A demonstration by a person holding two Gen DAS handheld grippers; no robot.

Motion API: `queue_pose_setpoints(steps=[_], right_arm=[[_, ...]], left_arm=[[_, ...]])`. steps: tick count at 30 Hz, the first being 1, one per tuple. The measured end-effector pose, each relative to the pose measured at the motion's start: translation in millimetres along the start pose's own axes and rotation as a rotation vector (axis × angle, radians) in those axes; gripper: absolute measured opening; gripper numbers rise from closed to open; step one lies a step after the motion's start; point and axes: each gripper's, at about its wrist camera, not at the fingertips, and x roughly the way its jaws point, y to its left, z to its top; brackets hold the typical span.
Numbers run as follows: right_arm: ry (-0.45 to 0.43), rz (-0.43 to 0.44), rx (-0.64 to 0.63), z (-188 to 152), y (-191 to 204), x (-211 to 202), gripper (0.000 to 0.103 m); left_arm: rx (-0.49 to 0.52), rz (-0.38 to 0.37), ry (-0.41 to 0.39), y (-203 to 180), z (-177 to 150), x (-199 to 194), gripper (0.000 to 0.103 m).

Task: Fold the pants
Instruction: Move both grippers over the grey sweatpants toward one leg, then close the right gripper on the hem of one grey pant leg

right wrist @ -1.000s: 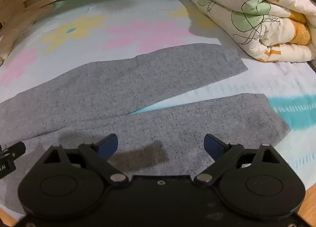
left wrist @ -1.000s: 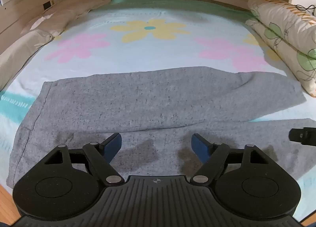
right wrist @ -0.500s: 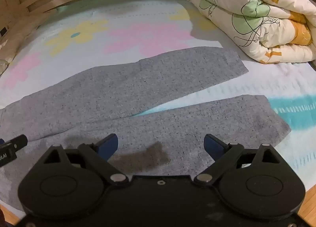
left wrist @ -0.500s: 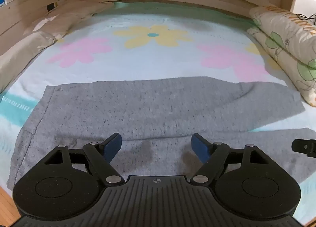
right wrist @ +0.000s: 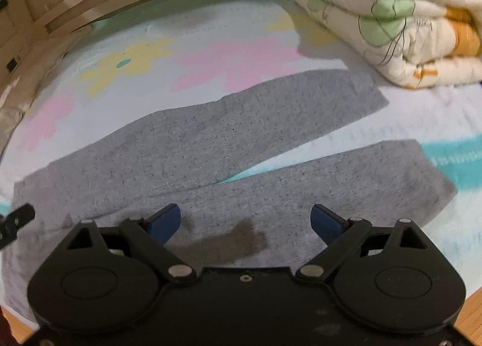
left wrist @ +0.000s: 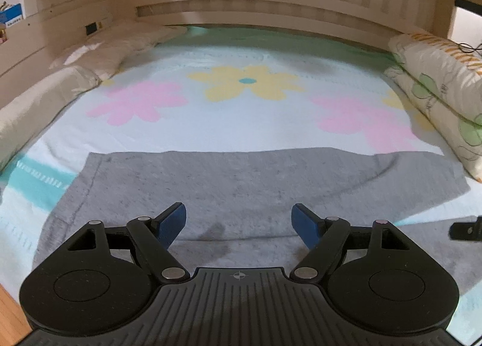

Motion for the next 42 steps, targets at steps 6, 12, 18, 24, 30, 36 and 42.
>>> queue_pose_setpoints(steps=[6,12,18,24,30,36,42], right_arm=[[0.039,-0.028,0.002,35,0,13,0.085],[0.0,-0.047,-0.006,80,0,21,0.079],[-0.012,-0.029,0.012,113,-8,48,0.054],[0.022,-0.035,0.062,134,-17,102,0.054],[0.062,-0.019,0.068,157,-3,161,0.062],[0.064,-0.052,0.12,183,15,209,0.069],[0.082,-0.153,0.195,195,18,246,0.073]], left_arm=[[-0.023,-0.021,0.08,7,19,16,0.06],[-0.015,0.014,0.003,6,51,16,0.06],[0.008,0.015,-0.018,-8,68,39,0.06],[0.04,0.015,0.005,-25,66,67,0.06],[0.038,-0.001,0.063,-30,68,89,0.06],[0.046,0.015,0.077,-26,68,94,0.06],[0.042,0.023,0.092,-25,71,99,0.06]])
